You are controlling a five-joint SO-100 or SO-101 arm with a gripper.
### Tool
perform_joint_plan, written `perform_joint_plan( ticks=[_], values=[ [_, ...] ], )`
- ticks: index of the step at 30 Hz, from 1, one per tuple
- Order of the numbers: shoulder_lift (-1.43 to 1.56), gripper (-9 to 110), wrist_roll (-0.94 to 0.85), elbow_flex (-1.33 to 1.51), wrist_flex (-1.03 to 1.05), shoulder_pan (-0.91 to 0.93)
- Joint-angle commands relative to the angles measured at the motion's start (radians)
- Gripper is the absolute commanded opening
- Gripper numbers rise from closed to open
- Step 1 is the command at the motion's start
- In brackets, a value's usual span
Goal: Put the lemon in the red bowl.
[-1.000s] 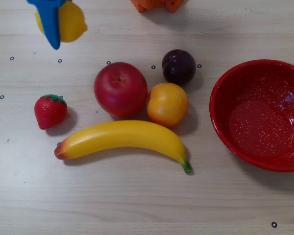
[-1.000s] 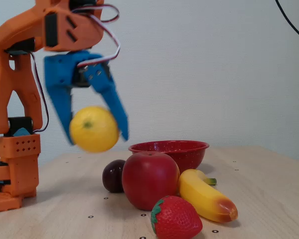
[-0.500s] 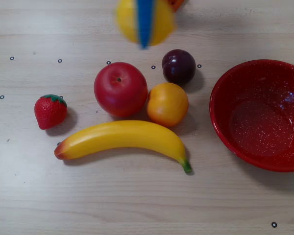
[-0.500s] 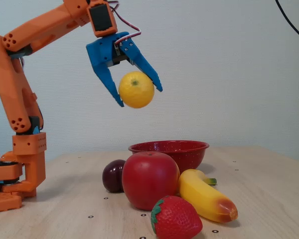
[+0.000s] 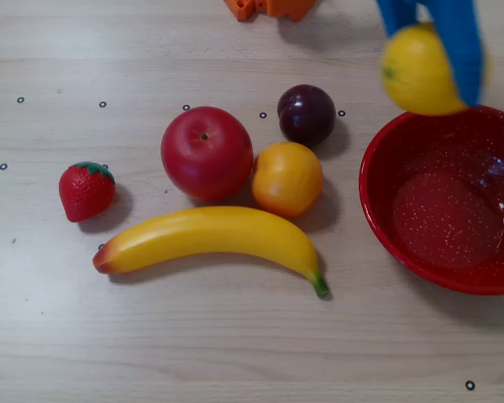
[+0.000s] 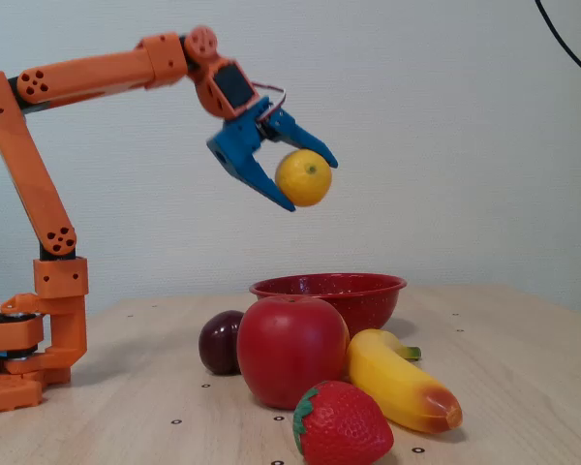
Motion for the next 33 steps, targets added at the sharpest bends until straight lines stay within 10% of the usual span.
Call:
perform_joint_plan(
  ticks=[1,19,33],
  values=[
    [0.080,0,0.075,0.037,-0.124,0.052],
    [-0.181,42,0.066,0.252,-0.482,0.129],
    [-0.077,11,0.029,0.121,-0.360,0.051]
  ],
)
